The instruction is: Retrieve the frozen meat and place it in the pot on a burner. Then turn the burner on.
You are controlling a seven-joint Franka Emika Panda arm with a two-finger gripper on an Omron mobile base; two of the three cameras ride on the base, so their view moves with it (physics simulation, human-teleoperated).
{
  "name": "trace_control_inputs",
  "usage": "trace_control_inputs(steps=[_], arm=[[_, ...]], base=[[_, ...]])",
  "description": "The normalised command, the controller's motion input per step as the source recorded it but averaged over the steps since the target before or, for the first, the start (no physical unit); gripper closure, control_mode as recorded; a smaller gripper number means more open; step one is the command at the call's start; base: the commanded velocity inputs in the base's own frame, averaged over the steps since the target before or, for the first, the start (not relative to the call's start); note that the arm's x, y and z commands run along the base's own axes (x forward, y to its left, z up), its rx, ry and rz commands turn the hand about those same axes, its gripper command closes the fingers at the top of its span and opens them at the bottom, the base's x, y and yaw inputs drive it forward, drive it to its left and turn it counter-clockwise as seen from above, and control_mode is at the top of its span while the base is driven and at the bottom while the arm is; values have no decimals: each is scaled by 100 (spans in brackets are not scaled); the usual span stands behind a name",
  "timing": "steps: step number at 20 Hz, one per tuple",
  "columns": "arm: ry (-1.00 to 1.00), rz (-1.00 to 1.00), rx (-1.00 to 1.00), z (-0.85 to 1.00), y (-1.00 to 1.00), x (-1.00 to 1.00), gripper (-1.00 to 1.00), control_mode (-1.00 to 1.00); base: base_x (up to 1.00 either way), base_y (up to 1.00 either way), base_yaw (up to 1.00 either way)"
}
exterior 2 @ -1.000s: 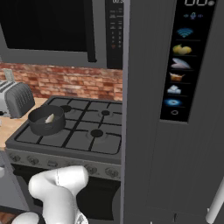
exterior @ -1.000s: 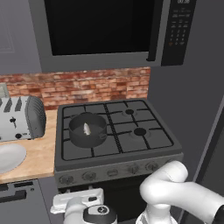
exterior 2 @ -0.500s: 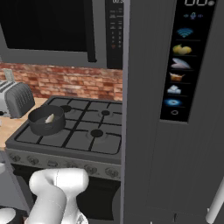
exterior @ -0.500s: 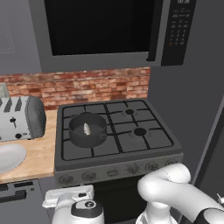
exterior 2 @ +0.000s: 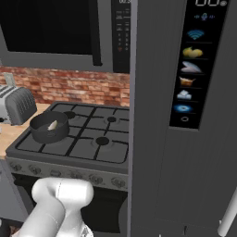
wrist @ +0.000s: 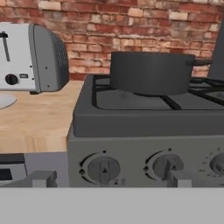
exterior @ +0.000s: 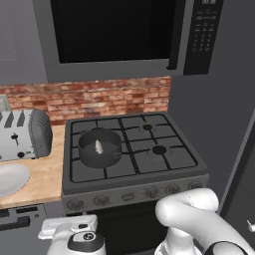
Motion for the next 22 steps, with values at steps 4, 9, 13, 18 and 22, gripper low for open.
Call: trace_control_inputs(steps=[4, 9, 13, 18, 22], arm=[[0, 0, 0, -34, 0, 5, -100, -100], [0, 0, 0, -38, 0, 8, -100, -100], [0, 0, 0, -32, 0, 11, -100, -100], [0, 0, 0, -24, 0, 16, -100, -100], [-2, 0, 0, -9, 0, 22, -100, -100]], base=[[0, 0, 0], [0, 0, 0], [0, 0, 0], [0, 0, 0], [0, 0, 0]])
